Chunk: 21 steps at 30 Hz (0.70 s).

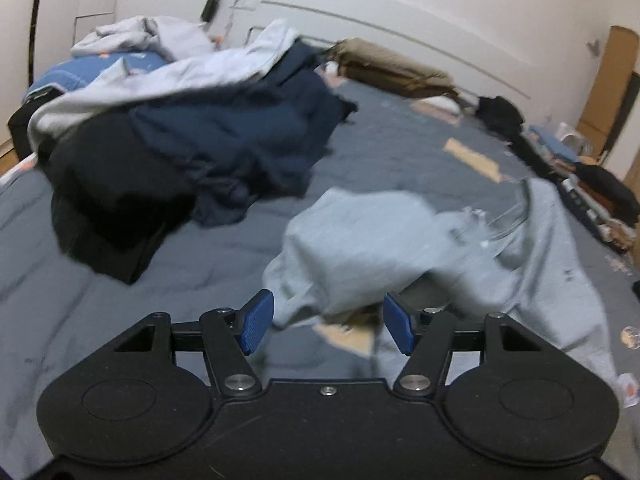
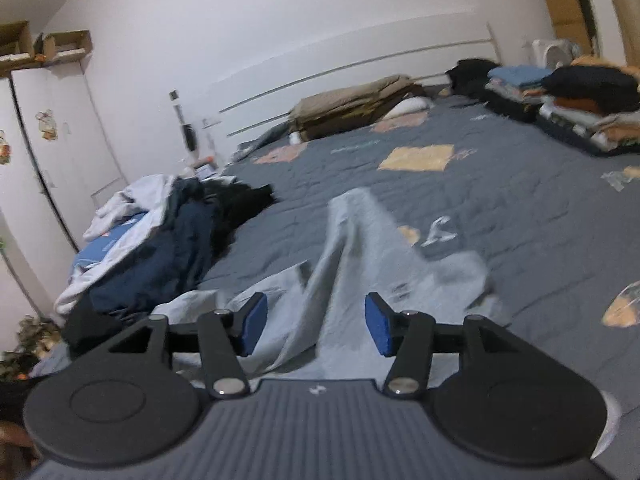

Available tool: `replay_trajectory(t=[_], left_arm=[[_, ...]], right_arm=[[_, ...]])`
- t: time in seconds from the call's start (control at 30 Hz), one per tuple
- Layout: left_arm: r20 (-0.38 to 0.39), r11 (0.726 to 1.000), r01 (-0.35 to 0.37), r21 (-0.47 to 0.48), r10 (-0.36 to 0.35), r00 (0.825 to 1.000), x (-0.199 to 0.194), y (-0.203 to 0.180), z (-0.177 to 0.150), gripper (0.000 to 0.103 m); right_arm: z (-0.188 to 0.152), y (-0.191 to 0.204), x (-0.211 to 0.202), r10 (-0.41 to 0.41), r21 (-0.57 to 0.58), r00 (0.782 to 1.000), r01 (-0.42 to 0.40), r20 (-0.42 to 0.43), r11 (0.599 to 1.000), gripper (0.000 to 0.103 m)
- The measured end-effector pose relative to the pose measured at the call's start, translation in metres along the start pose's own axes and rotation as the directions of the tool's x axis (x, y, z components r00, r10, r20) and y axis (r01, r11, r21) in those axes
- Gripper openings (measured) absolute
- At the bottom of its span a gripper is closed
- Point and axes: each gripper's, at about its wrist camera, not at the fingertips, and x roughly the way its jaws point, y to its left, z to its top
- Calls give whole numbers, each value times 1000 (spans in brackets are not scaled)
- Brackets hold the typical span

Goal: Fold clothes
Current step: 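Lower the sweatshirt onto the bed with both tools and open them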

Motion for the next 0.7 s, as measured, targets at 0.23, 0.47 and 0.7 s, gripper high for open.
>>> replay_trajectory(t=[0.23, 0.47, 0.7], left_arm=[[12, 940, -148, 306, 152, 988, 48, -4, -24, 60], [-75, 909, -3, 416, 37, 996, 85, -11, -19, 4], [54, 963, -49, 263, 36, 998, 32, 43, 61, 3]], right_arm=[[-10, 13, 17, 79, 8, 995, -79, -54, 997, 54], [-12, 22, 34, 104, -7, 991, -105, -89, 994, 54], [-11, 22, 32, 136, 1, 987, -137, -91, 991, 54]])
